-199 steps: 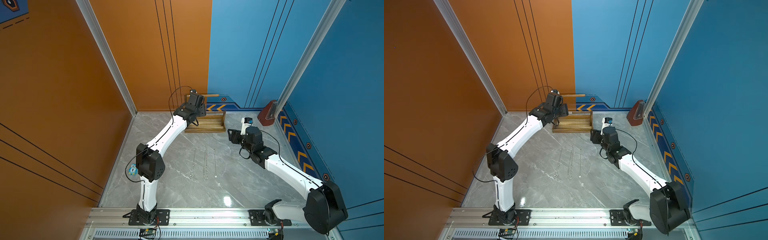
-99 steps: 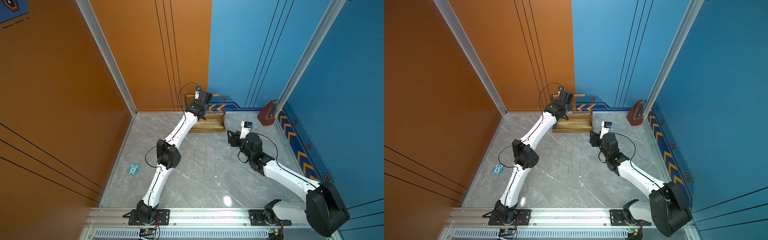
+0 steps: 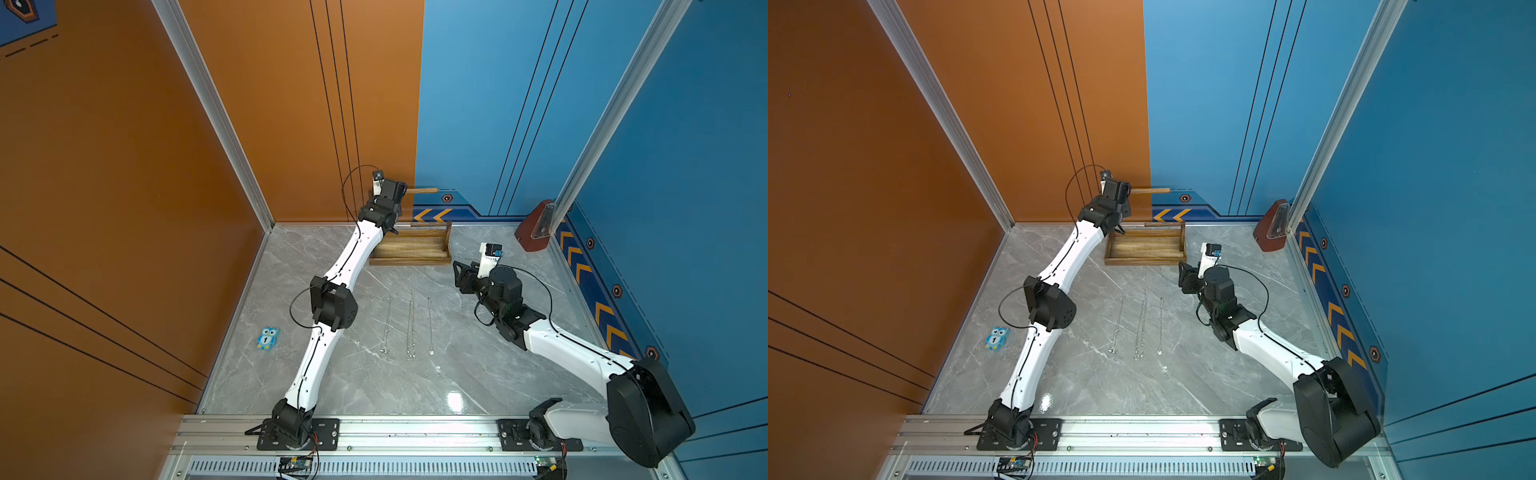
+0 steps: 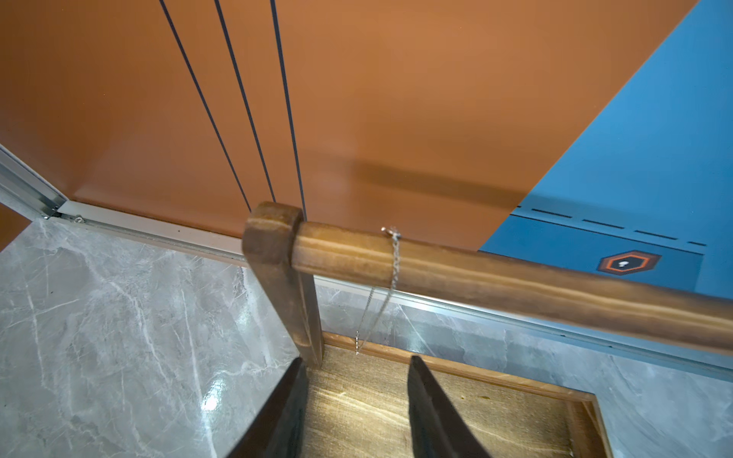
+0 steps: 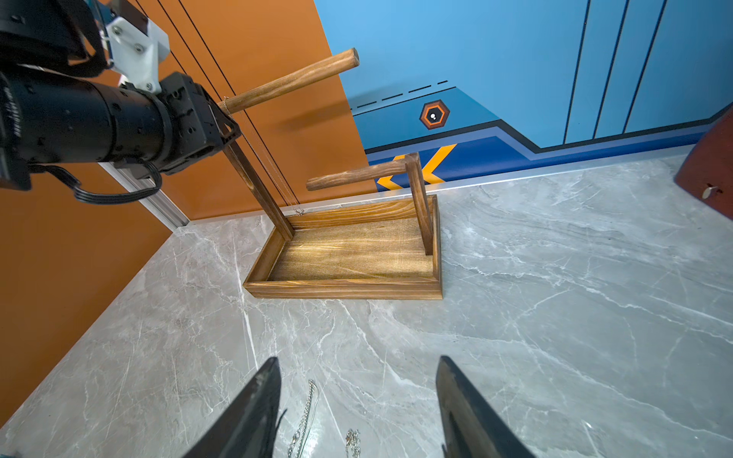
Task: Take the necklace off the jewelry display stand
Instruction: Take off the necklace from the stand.
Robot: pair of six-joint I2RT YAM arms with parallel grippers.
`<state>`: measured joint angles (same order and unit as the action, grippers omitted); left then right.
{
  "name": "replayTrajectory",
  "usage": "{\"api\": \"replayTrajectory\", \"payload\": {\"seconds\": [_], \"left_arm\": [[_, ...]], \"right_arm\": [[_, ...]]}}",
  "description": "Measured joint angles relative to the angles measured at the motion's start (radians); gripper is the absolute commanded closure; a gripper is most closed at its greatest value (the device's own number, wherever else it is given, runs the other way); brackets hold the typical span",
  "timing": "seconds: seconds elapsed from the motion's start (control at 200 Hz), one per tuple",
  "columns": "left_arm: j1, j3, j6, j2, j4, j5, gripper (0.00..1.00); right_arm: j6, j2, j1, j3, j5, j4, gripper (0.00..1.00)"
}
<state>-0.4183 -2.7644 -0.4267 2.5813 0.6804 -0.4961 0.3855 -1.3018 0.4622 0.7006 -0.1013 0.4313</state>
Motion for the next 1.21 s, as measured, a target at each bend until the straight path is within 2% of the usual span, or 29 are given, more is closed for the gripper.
{"api": "replayTrajectory", "payload": {"seconds": [0.47, 0.605, 0.861, 0.946, 1.066, 1.206], "left_arm": [[0.039, -0.087, -0.008, 0.050, 0.005, 0.086, 0.58], [0.040, -0.111, -0.017, 0.060, 0.004, 0.096, 0.65], [0.040, -0.156, -0.029, 0.101, -0.001, 0.108, 0.61], [0.042, -0.169, -0.035, 0.117, -0.003, 0.109, 0.67], [0.045, -0.183, -0.042, 0.135, -0.004, 0.113, 0.68], [0.047, -0.196, -0.048, 0.142, -0.006, 0.115, 0.83]], "right_arm": [[-0.016, -0.026, 0.000, -0.002, 0.022, 0.009, 0.37], [-0.020, -0.034, 0.002, -0.002, 0.023, 0.009, 0.38], [-0.023, -0.046, 0.003, -0.002, 0.027, 0.010, 0.38], [-0.023, -0.050, 0.003, -0.002, 0.029, 0.010, 0.39], [-0.024, -0.053, 0.003, -0.002, 0.034, 0.010, 0.39], [-0.024, -0.056, 0.003, -0.002, 0.042, 0.010, 0.40]]}}
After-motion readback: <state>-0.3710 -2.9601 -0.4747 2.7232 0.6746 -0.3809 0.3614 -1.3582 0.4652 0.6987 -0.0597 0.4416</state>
